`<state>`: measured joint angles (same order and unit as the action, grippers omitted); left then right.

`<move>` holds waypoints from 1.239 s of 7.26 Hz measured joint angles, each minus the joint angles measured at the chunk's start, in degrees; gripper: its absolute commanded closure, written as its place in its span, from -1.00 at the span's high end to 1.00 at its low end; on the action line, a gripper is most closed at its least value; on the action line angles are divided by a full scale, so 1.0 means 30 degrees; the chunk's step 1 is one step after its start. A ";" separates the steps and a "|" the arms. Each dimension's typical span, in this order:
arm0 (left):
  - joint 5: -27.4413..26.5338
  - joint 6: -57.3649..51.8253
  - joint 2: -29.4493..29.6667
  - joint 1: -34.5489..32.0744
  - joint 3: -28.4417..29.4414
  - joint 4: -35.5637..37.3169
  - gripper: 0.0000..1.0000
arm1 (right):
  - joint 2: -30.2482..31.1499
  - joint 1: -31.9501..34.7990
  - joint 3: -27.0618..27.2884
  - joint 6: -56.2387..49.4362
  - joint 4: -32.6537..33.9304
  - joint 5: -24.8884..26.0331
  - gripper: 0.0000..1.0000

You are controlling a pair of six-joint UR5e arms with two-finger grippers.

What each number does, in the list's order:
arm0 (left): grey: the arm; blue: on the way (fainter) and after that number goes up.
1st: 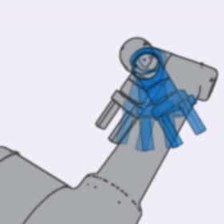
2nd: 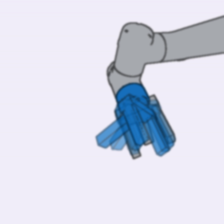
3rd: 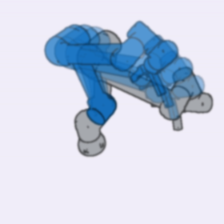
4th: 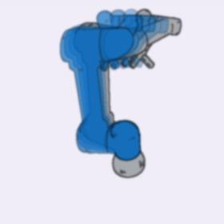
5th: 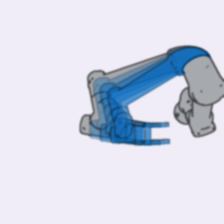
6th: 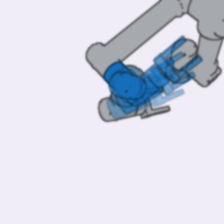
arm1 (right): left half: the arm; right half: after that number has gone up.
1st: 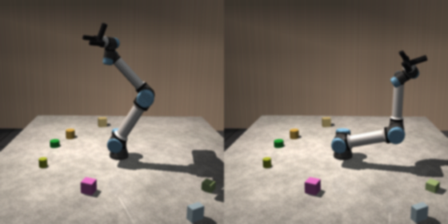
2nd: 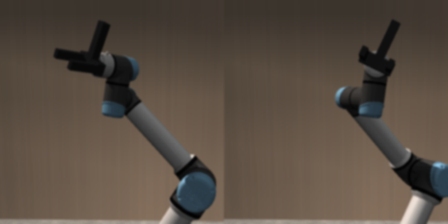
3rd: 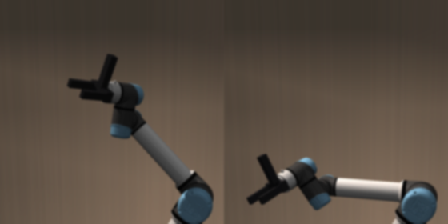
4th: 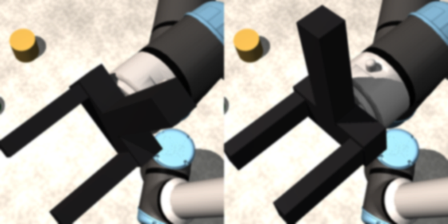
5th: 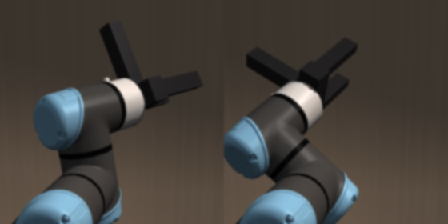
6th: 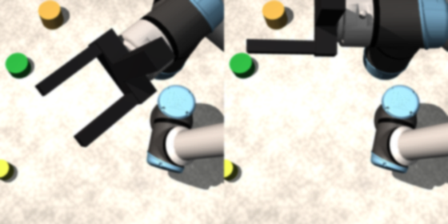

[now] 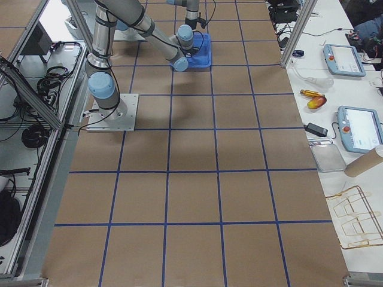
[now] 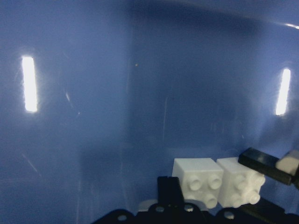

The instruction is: Assemble white blocks and place on blue tray

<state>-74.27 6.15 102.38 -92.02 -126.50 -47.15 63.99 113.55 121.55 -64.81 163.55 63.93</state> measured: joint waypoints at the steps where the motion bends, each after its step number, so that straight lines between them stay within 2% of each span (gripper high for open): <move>1: 0.0001 0.0000 0.0056 -0.0001 0.0004 0.0057 -0.98 | -0.0001 0.0026 -0.0004 0.0007 0.0003 -0.0006 -1.00; 3: 0.0001 0.0012 0.0084 -0.0001 0.0009 0.0095 -0.98 | -0.0022 0.0052 -0.0024 0.0050 0.0000 -0.0017 -0.58; 5: 0.0001 0.0003 0.0091 -0.0002 0.0010 0.0121 -0.98 | -0.0005 0.0060 -0.0027 0.0499 -0.0021 -0.0005 -0.47; 7: 0.0002 0.0001 0.0092 -0.0002 0.0007 0.0130 -0.98 | 0.0027 0.0070 -0.0041 0.1344 -0.0005 0.0009 0.09; 9: 0.0001 0.0000 0.0091 -0.0001 0.0003 0.0121 -0.98 | 0.0038 0.0134 -0.0023 0.1673 0.0004 -0.0438 0.19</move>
<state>-74.27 6.15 102.66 -92.02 -126.49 -46.79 64.11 113.95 121.48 -59.79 163.56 62.61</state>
